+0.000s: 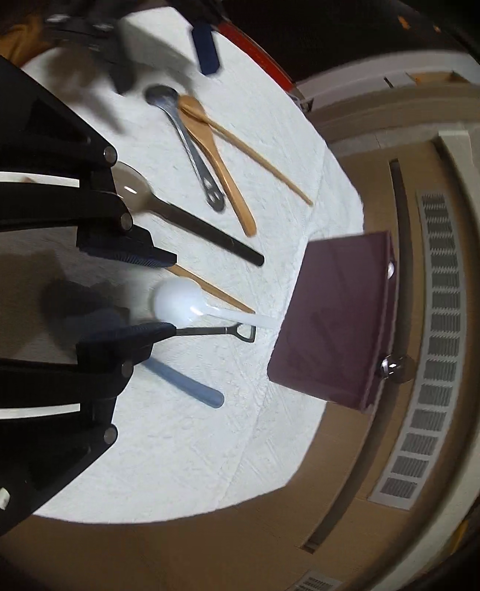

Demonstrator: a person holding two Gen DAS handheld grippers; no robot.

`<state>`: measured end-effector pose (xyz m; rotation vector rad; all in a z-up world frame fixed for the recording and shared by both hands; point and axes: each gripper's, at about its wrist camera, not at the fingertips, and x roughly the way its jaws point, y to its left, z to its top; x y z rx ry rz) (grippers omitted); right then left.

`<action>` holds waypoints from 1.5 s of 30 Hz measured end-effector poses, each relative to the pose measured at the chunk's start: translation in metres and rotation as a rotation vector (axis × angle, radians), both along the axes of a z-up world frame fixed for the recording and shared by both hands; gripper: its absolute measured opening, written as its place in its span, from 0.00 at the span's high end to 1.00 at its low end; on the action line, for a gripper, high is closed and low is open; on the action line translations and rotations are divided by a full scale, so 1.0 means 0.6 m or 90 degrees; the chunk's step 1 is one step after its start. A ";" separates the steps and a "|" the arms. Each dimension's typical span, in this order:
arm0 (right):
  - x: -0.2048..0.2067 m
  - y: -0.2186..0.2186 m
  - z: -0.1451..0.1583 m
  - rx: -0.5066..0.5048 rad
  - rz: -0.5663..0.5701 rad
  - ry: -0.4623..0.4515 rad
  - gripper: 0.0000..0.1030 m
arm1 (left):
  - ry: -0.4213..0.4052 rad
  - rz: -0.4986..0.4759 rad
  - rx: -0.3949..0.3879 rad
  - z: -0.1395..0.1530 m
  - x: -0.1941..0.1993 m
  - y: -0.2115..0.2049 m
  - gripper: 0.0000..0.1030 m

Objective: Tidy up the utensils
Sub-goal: 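Grasp the white plastic spoon handle with the right gripper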

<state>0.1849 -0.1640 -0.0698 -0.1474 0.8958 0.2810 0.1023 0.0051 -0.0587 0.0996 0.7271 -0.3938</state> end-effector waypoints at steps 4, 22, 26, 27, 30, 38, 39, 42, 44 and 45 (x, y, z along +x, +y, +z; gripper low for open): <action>0.036 0.007 -0.023 -0.007 -0.023 0.028 0.66 | 0.011 0.008 -0.009 -0.002 0.004 0.007 0.24; 0.004 -0.023 0.009 0.023 -0.028 -0.003 0.70 | 0.004 -0.021 -0.010 0.004 -0.008 -0.018 0.24; -0.034 -0.054 0.040 0.014 -0.032 -0.029 0.70 | -0.014 -0.050 0.001 0.010 -0.023 -0.050 0.24; -0.044 -0.063 0.048 0.009 -0.031 -0.043 0.70 | -0.014 -0.059 0.005 0.011 -0.025 -0.060 0.24; -0.074 -0.088 0.070 0.005 -0.029 -0.061 0.70 | -0.017 -0.087 0.017 0.015 -0.033 -0.090 0.24; -0.128 -0.130 0.083 0.018 -0.026 -0.082 0.70 | 0.064 -0.043 -0.007 -0.011 0.012 -0.126 0.29; -0.130 -0.133 0.081 0.022 -0.027 -0.081 0.70 | 0.078 -0.025 -0.011 -0.016 0.021 -0.125 0.32; -0.134 -0.140 0.075 0.034 -0.033 -0.084 0.70 | 0.106 0.015 -0.012 -0.028 0.038 -0.122 0.40; -0.134 -0.142 0.070 0.040 -0.035 -0.081 0.70 | 0.119 0.031 -0.001 -0.036 0.047 -0.125 0.42; -0.134 -0.144 0.067 0.044 -0.036 -0.079 0.70 | 0.124 0.036 0.009 -0.042 0.050 -0.129 0.42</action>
